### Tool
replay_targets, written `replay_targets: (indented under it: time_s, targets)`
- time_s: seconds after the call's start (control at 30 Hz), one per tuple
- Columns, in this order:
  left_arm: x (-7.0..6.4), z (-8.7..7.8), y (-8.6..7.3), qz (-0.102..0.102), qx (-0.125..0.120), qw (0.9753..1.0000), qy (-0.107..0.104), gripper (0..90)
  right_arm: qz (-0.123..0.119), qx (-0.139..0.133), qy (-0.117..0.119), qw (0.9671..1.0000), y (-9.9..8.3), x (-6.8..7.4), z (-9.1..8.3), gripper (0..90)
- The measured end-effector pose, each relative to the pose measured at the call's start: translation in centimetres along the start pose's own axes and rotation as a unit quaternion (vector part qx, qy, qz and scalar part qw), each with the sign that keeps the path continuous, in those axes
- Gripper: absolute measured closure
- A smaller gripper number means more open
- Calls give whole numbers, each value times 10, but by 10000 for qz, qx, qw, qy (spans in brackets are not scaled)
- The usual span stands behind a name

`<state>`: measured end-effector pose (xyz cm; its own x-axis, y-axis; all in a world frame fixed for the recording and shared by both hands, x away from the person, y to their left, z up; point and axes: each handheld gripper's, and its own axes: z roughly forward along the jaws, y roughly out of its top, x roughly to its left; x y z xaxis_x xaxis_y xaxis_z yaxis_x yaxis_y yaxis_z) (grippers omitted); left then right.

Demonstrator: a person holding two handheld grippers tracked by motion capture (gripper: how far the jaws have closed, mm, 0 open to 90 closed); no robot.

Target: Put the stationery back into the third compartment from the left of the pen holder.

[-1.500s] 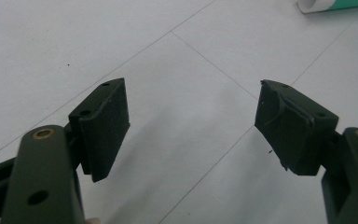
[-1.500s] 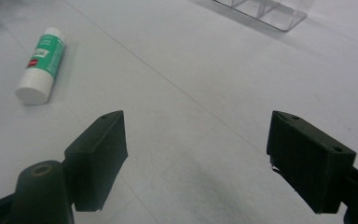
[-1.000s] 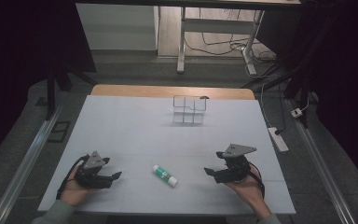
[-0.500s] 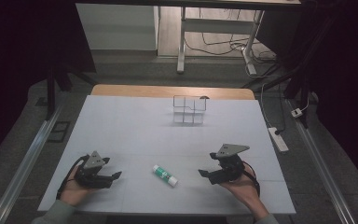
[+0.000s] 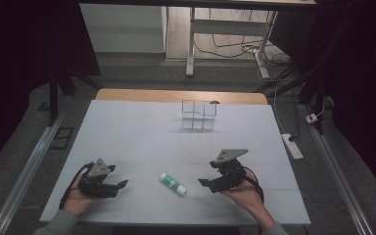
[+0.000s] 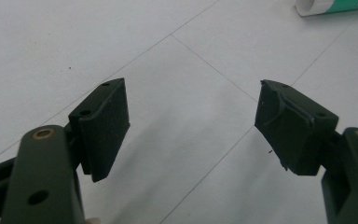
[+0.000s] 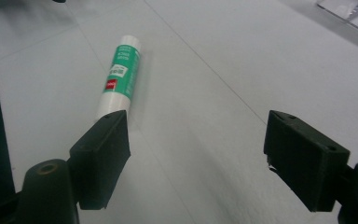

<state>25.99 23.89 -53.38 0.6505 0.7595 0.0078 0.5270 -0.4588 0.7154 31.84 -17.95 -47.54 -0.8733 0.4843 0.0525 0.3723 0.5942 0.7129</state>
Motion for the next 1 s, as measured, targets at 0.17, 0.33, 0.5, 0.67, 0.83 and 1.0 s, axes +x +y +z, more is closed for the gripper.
replay_targets:
  time_s: [0.17, 0.33, 0.5, 0.67, 0.83, 1.0]
  targets:
    - [0, 0, 0, 25, -24, 10000, -16, 255, -73, 117, 93, 9999, 10, 5, 8, 216]
    - [0, 0, 0, 26, -22, 10000, -14, 255, -47, 179, 205, 9996, 17, 9, 14, 217]
    - [0, 0, 0, 24, -23, 10000, -9, 255, -136, 304, 294, 9990, 25, 16, 22, 218]
    - [-1, 0, 0, 26, -17, 10000, -6, 255, -201, 420, 369, 9982, 31, 23, 31, 220]
    - [0, 0, 0, 22, -30, 10000, -2, 255, -250, 583, 404, 9972, 35, 26, 40, 221]
    - [-1, 0, 0, 25, -36, 10000, -4, 255, -332, 805, 524, 9948, 38, 33, 51, 227]
